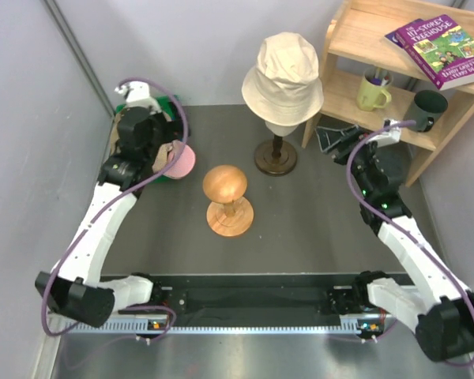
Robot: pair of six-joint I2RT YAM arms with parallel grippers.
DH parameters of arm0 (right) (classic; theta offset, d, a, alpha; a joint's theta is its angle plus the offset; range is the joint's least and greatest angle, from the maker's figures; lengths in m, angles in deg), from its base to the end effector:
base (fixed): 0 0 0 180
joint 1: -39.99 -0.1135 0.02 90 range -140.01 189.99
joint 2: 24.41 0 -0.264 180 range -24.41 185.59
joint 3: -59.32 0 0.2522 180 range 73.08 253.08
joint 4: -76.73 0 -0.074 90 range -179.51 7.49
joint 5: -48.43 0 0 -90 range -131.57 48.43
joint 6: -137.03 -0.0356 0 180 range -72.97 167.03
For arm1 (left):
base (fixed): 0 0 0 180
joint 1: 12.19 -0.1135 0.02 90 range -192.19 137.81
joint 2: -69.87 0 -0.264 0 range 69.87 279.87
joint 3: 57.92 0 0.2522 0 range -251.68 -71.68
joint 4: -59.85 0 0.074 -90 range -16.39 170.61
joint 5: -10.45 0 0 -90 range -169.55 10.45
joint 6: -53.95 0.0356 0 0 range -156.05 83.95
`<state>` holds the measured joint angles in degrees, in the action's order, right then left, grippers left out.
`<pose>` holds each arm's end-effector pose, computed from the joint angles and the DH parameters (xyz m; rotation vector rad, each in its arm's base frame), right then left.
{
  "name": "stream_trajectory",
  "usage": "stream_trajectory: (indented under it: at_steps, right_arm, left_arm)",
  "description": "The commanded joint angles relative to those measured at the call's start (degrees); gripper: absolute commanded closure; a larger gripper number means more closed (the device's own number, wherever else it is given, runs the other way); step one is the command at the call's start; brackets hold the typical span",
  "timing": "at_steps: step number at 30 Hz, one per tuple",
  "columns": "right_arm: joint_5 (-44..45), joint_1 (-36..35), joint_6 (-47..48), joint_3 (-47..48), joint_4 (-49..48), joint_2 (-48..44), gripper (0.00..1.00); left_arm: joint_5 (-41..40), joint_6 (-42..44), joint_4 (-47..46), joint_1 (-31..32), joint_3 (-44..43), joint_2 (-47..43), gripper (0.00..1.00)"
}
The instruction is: Stack the hats
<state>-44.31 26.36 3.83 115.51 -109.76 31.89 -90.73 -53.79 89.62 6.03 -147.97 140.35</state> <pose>0.2276 0.0569 0.3448 0.3475 1.4756 0.8381 0.2649 -0.0799 0.4275 -0.1358 1.7489 -0.2885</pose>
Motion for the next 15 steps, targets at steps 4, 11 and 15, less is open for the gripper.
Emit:
stream_trajectory:
  at_steps: [4, 11, 15]
  right_arm:
    - [5.8, -0.6, 7.7, -3.7, 10.2, -11.1, 0.18]
    - [6.3, -0.6, 8.8, -5.2, 13.7, -15.8, 0.17]
    - [5.9, -0.6, 8.7, -5.4, 13.7, -15.6, 0.17]
  left_arm:
    - [-12.7, -0.7, 19.5, -12.9, -3.9, 3.0, 0.01]
    - [-17.6, 2.4, 19.6, -16.9, -4.6, 9.1, 0.01]
    - [-19.7, 3.7, 14.0, -17.8, -3.3, 11.2, 0.01]
